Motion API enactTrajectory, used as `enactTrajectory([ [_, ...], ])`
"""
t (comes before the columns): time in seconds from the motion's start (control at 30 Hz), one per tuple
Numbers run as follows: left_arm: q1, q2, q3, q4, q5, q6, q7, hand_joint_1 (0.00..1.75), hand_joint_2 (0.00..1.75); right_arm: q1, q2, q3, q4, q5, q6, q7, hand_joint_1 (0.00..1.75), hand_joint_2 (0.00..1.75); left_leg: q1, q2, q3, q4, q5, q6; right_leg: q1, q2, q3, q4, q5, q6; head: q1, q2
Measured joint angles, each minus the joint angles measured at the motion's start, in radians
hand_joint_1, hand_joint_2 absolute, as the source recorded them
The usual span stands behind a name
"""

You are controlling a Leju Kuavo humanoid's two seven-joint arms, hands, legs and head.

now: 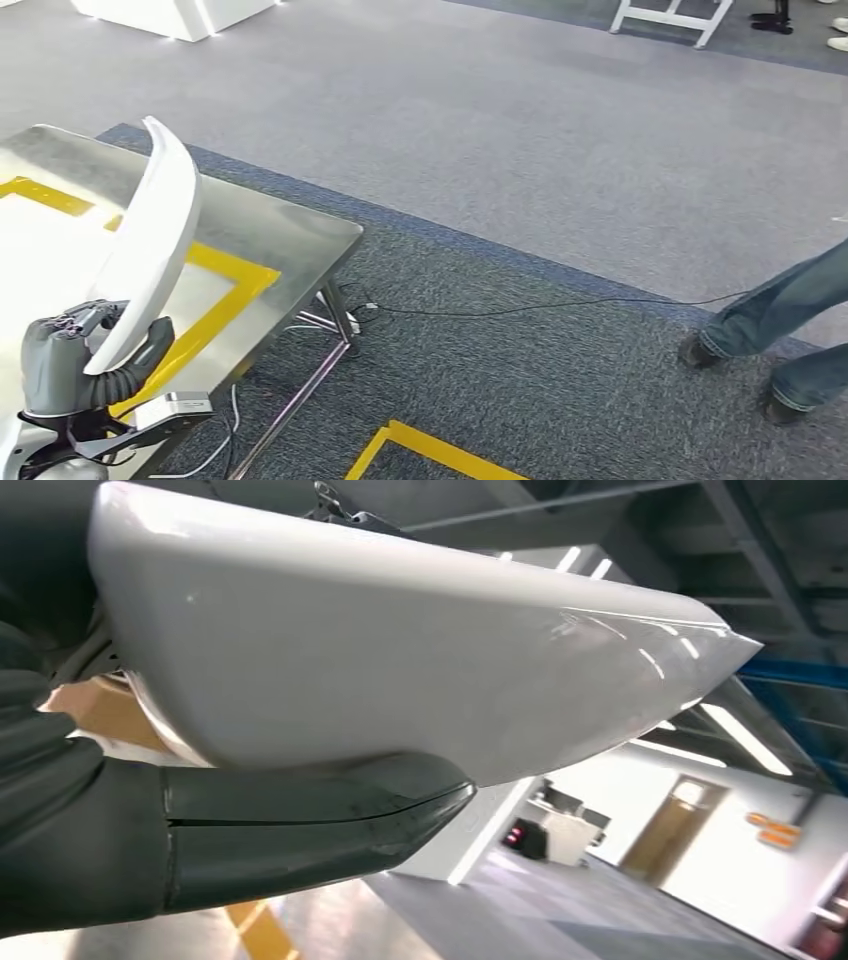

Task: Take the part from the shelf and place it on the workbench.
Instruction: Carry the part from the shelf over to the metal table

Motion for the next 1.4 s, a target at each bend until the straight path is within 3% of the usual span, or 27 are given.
enactTrajectory([
  [0.07, -0.001, 0.000, 0.000, 0.000, 0.000, 0.000, 0.000, 1.75, 1.75, 0.001, 0.000, 0.000, 0.000, 0.000, 0.000, 0.000, 0.00, 0.00, 0.002, -0.026, -0.003, 0.001, 0.003, -0.005, -0.001, 0.052, 0.056, -0.119, 0.044, -0.009, 0.001, 0.000],
  [0.1, -0.002, 0.000, 0.000, 0.000, 0.000, 0.000, 0.000, 1.75, 1.75, 0.002, 0.000, 0.000, 0.000, 0.000, 0.000, 0.001, 0.00, 0.00, 0.005, -0.038, -0.007, 0.001, 0.006, -0.011, -0.001, 0.066, 0.069, -0.143, 0.046, -0.012, 0.002, 0.000],
  [0.17, -0.001, 0.001, 0.000, 0.000, 0.001, 0.000, 0.000, 1.75, 1.75, 0.001, 0.000, 0.000, 0.000, 0.000, 0.000, 0.001, 0.00, 0.00, 0.009, -0.064, -0.015, -0.004, 0.014, -0.026, 0.000, 0.049, 0.080, -0.157, 0.047, -0.015, 0.004, 0.000],
  [0.2, 0.000, 0.001, 0.000, 0.000, 0.002, 0.000, 0.000, 1.75, 1.75, 0.001, 0.000, 0.000, 0.000, 0.001, 0.000, 0.001, 0.00, 0.00, 0.009, -0.059, -0.019, -0.002, 0.013, -0.031, -0.001, 0.035, 0.082, -0.164, 0.051, -0.017, 0.004, 0.000],
  [0.27, -0.003, 0.002, 0.000, 0.000, 0.004, 0.000, 0.000, 1.75, 1.75, 0.002, 0.000, 0.000, 0.000, 0.001, 0.000, 0.001, 0.00, 0.00, 0.004, -0.005, -0.040, 0.041, -0.019, -0.038, -0.003, 0.002, 0.088, -0.180, 0.059, -0.025, -0.001, 0.000],
  [0.33, -0.007, 0.003, 0.000, 0.000, 0.005, 0.000, 0.000, 1.75, 1.75, 0.004, 0.000, 0.000, 0.000, 0.002, 0.000, 0.001, 0.00, 0.00, 0.004, 0.056, -0.090, 0.159, -0.085, -0.044, -0.001, -0.032, 0.090, -0.184, 0.060, -0.031, -0.006, 0.000],
  [0.4, -0.008, 0.003, 0.000, 0.002, 0.006, 0.000, 0.000, 1.75, 1.75, 0.005, 0.000, 0.000, 0.000, 0.002, 0.000, 0.001, 0.00, 0.00, 0.007, 0.069, -0.127, 0.253, -0.118, -0.052, 0.001, -0.068, 0.091, -0.183, 0.057, -0.033, -0.007, 0.000],
  [0.43, -0.008, 0.003, 0.000, 0.003, 0.006, 0.000, 0.000, 1.75, 1.75, 0.005, 0.000, 0.000, 0.000, 0.003, 0.000, 0.001, 0.00, 0.00, 0.009, 0.072, -0.121, 0.250, -0.107, -0.055, 0.001, -0.084, 0.091, -0.183, 0.056, -0.032, -0.007, 0.000],
  [0.47, -0.008, 0.003, 0.000, 0.003, 0.006, 0.000, 0.000, 1.75, 1.75, 0.004, 0.000, 0.000, 0.000, 0.003, 0.001, 0.001, 0.00, 0.00, 0.010, 0.079, -0.094, 0.205, -0.079, -0.057, 0.000, -0.098, 0.093, -0.182, 0.054, -0.030, -0.007, 0.000],
  [0.5, -0.009, 0.003, 0.000, 0.003, 0.006, -0.001, 0.000, 1.75, 1.75, 0.003, 0.000, 0.000, 0.000, 0.003, 0.001, 0.001, 0.00, 0.00, 0.010, 0.096, -0.055, 0.135, -0.045, -0.057, 0.000, -0.111, 0.096, -0.181, 0.051, -0.026, -0.007, 0.000],
  [0.57, -0.012, 0.004, 0.000, 0.004, 0.006, -0.001, 0.000, 1.75, 1.75, 0.002, 0.000, 0.000, -0.001, 0.003, 0.002, 0.001, 0.00, 0.00, 0.003, 0.144, 0.009, 0.016, -0.011, -0.050, 0.006, -0.133, 0.100, -0.176, 0.043, -0.017, -0.008, 0.000],
  [0.63, -0.015, 0.005, 0.000, 0.005, 0.007, -0.001, 0.000, 1.75, 1.75, 0.000, 0.000, 0.000, -0.001, 0.003, 0.003, 0.001, 0.00, 0.00, -0.005, 0.160, 0.022, -0.015, -0.013, -0.037, 0.011, -0.155, 0.103, -0.172, 0.038, -0.009, -0.007, 0.000],
  [0.67, -0.015, 0.006, 0.001, 0.005, 0.007, -0.001, 0.000, 1.75, 1.75, -0.002, 0.000, 0.000, -0.001, 0.003, 0.003, 0.001, 0.00, 0.00, -0.005, 0.145, 0.019, -0.015, -0.011, -0.030, 0.011, -0.166, 0.105, -0.171, 0.036, -0.005, -0.007, 0.000],
  [0.7, -0.014, 0.007, 0.001, 0.005, 0.007, -0.001, 0.000, 1.75, 1.75, -0.004, 0.000, 0.000, -0.001, 0.003, 0.004, 0.001, 0.00, 0.00, -0.004, 0.134, 0.018, -0.017, -0.009, -0.024, 0.009, -0.165, 0.105, -0.168, 0.030, 0.000, -0.006, 0.000],
  [0.73, -0.014, 0.008, 0.001, 0.005, 0.007, -0.001, 0.000, 1.75, 1.75, -0.005, 0.000, 0.000, -0.001, 0.003, 0.004, 0.001, 0.00, 0.00, -0.002, 0.122, 0.017, -0.019, -0.007, -0.019, 0.006, -0.146, 0.099, -0.155, 0.017, 0.005, -0.005, 0.000],
  [0.77, -0.016, 0.008, 0.001, 0.005, 0.007, -0.001, -0.001, 1.75, 1.75, -0.006, 0.000, 0.000, -0.001, 0.003, 0.004, 0.001, 0.00, 0.00, 0.001, 0.111, 0.017, -0.021, -0.004, -0.013, 0.003, -0.117, 0.084, -0.121, -0.006, 0.010, -0.003, 0.000],
  [0.83, -0.018, 0.008, 0.001, 0.005, 0.007, -0.001, -0.001, 1.75, 1.75, -0.006, 0.000, 0.000, -0.001, 0.003, 0.004, 0.001, 0.00, 0.00, 0.003, 0.088, 0.014, -0.021, -0.001, -0.006, -0.001, -0.056, 0.025, 0.004, -0.070, 0.015, 0.001, 0.000],
  [0.9, -0.018, 0.008, 0.001, 0.006, 0.007, -0.002, -0.002, 1.75, 1.75, -0.003, 0.000, 0.000, -0.001, 0.003, 0.004, 0.001, 0.00, 0.00, 0.003, 0.061, 0.012, -0.021, 0.001, -0.003, -0.002, -0.038, -0.034, 0.118, -0.104, 0.016, 0.002, 0.000],
  [0.93, -0.017, 0.008, 0.001, 0.006, 0.006, -0.002, -0.002, 1.75, 1.75, -0.002, 0.000, 0.000, -0.001, 0.003, 0.004, 0.001, 0.00, 0.00, 0.003, 0.047, 0.012, -0.020, 0.001, -0.003, -0.002, -0.036, -0.043, 0.128, -0.093, 0.014, 0.002, 0.000],
  [1.0, -0.018, 0.008, 0.001, 0.007, 0.006, -0.004, -0.002, 1.75, 1.75, -0.002, 0.000, 0.000, -0.001, 0.003, 0.006, 0.002, 0.00, 0.00, 0.003, 0.017, 0.013, -0.019, 0.002, -0.004, -0.003, -0.022, -0.004, 0.030, -0.020, 0.010, 0.002, 0.000],
  [1.03, -0.018, 0.008, 0.001, 0.007, 0.006, -0.005, -0.002, 1.75, 1.75, -0.002, 0.000, 0.000, -0.001, 0.003, 0.006, 0.002, 0.00, 0.00, 0.003, 0.003, 0.012, -0.018, 0.003, -0.007, -0.006, 0.008, 0.027, -0.041, 0.013, 0.006, 0.003, 0.000],
  [1.07, -0.019, 0.008, 0.001, 0.007, 0.005, -0.006, -0.002, 1.75, 1.75, -0.001, 0.000, 0.000, -0.001, 0.003, 0.006, 0.003, 0.00, 0.00, 0.003, -0.011, 0.009, -0.016, 0.004, -0.011, -0.009, 0.037, 0.054, -0.103, 0.034, 0.004, 0.003, 0.000],
  [1.13, -0.022, 0.008, 0.000, 0.007, 0.005, -0.008, -0.002, 1.75, 1.75, 0.000, 0.000, 0.000, -0.001, 0.003, 0.007, 0.004, 0.00, 0.00, 0.007, -0.036, -0.003, -0.016, 0.011, -0.026, -0.012, 0.072, 0.079, -0.154, 0.039, 0.000, 0.003, 0.000],
  [1.2, -0.021, 0.009, 0.000, 0.007, 0.004, -0.008, -0.002, 1.75, 1.75, 0.001, 0.000, 0.000, -0.002, 0.003, 0.008, 0.004, 0.00, 0.00, 0.011, -0.055, -0.011, -0.018, 0.017, -0.041, -0.011, 0.048, 0.084, -0.161, 0.043, -0.007, 0.003, 0.000],
  [1.27, -0.021, 0.010, 0.000, 0.007, 0.004, -0.008, -0.002, 1.75, 1.75, 0.003, -0.001, 0.000, -0.001, 0.002, 0.009, 0.004, 0.00, 0.00, 0.008, -0.016, -0.027, 0.013, -0.005, -0.051, -0.013, 0.017, 0.088, -0.171, 0.049, -0.018, -0.001, 0.000],
  [1.33, -0.022, 0.009, 0.000, 0.007, 0.004, -0.008, 0.000, 1.75, 1.75, 0.004, -0.001, 0.000, -0.001, 0.002, 0.011, 0.004, 0.00, 0.00, 0.005, 0.048, -0.072, 0.117, -0.064, -0.056, -0.010, -0.016, 0.091, -0.175, 0.049, -0.026, -0.007, 0.000],
  [1.4, -0.021, 0.008, 0.000, 0.007, 0.004, -0.008, 0.000, 1.75, 1.75, 0.007, -0.001, 0.000, -0.001, 0.002, 0.014, 0.004, 0.00, 0.00, 0.006, 0.068, -0.123, 0.234, -0.112, -0.060, -0.007, -0.050, 0.092, -0.174, 0.046, -0.030, -0.009, 0.000],
])
